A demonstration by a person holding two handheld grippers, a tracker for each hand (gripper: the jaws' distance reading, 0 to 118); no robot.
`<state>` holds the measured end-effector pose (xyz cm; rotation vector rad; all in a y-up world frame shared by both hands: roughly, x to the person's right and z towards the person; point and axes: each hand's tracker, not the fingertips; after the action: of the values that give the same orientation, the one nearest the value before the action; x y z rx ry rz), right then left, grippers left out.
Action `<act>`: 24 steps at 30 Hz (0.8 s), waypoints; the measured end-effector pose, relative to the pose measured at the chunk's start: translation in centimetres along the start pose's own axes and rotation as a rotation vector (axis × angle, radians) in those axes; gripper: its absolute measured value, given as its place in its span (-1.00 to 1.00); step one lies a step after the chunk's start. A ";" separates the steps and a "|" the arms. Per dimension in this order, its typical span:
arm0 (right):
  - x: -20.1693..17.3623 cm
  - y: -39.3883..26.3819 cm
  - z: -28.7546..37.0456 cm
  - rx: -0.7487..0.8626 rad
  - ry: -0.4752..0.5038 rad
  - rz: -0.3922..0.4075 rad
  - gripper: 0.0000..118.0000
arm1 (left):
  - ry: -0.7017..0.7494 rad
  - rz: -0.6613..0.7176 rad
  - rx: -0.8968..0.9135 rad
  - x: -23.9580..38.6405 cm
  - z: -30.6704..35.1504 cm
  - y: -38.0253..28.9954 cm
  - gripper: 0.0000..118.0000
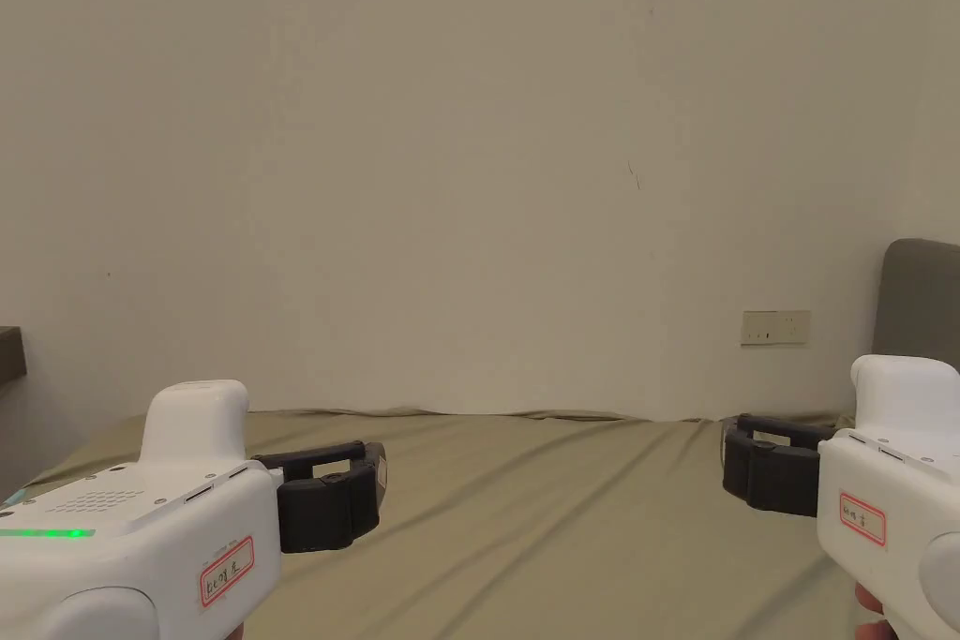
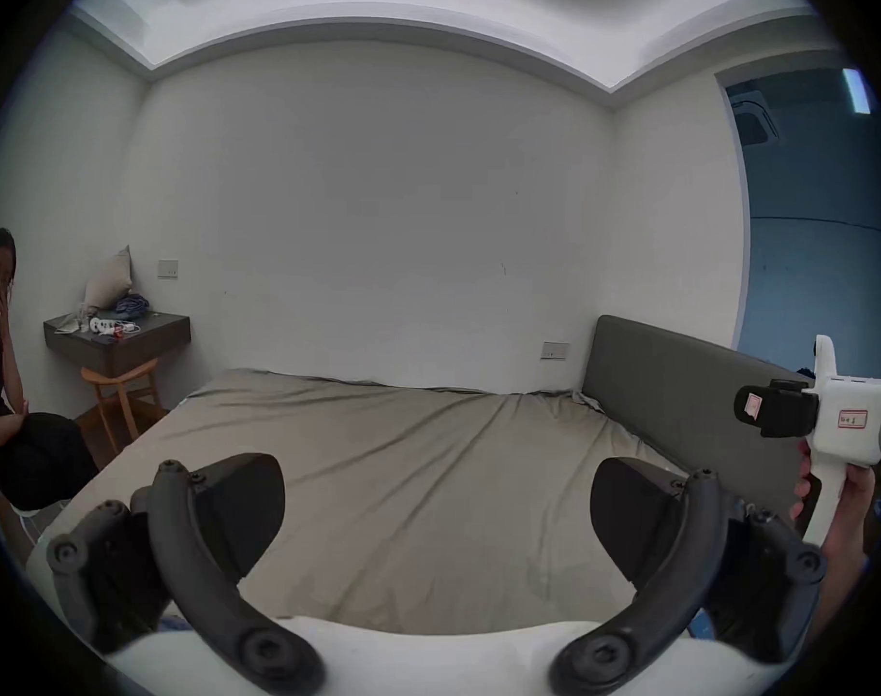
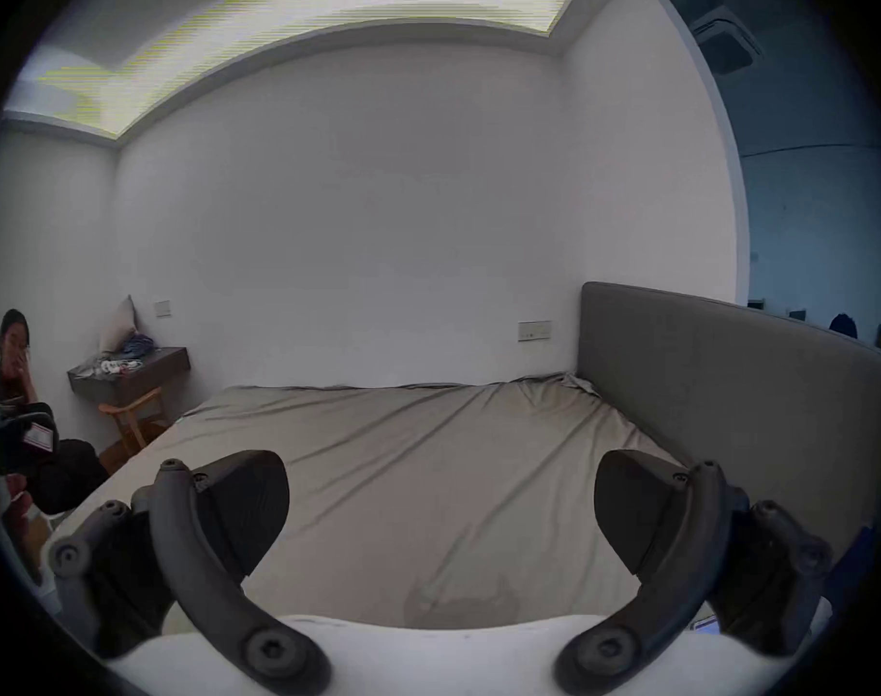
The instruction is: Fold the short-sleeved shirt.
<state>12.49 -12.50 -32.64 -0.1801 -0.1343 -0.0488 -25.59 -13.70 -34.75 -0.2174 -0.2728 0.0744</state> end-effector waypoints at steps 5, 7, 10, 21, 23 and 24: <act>-0.1 -0.2 1.3 0.057 0.020 0.009 1.00 | 0.033 -0.031 0.002 0.1 0.3 0.3 1.00; -0.2 0.1 1.1 0.016 0.004 -0.017 1.00 | 0.035 -0.033 0.004 0.2 0.6 0.4 1.00; -0.2 0.3 0.7 -0.013 -0.011 -0.032 1.00 | 0.027 -0.025 0.007 0.2 0.9 0.6 1.00; -1.2 -0.2 0.8 -0.036 -0.023 0.024 1.00 | 0.027 -0.062 0.091 0.0 1.2 1.1 1.00; -1.2 -0.3 0.7 -0.056 0.011 0.018 1.00 | 0.026 -0.059 0.089 0.0 1.2 1.0 1.00; -1.4 -0.4 0.7 -0.057 0.009 0.014 1.00 | 0.019 0.013 0.003 0.0 1.1 0.4 1.00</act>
<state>11.03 -12.68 -32.10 -0.2375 -0.1225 -0.0400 -25.92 -13.08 -33.83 -0.2169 -0.2519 0.0853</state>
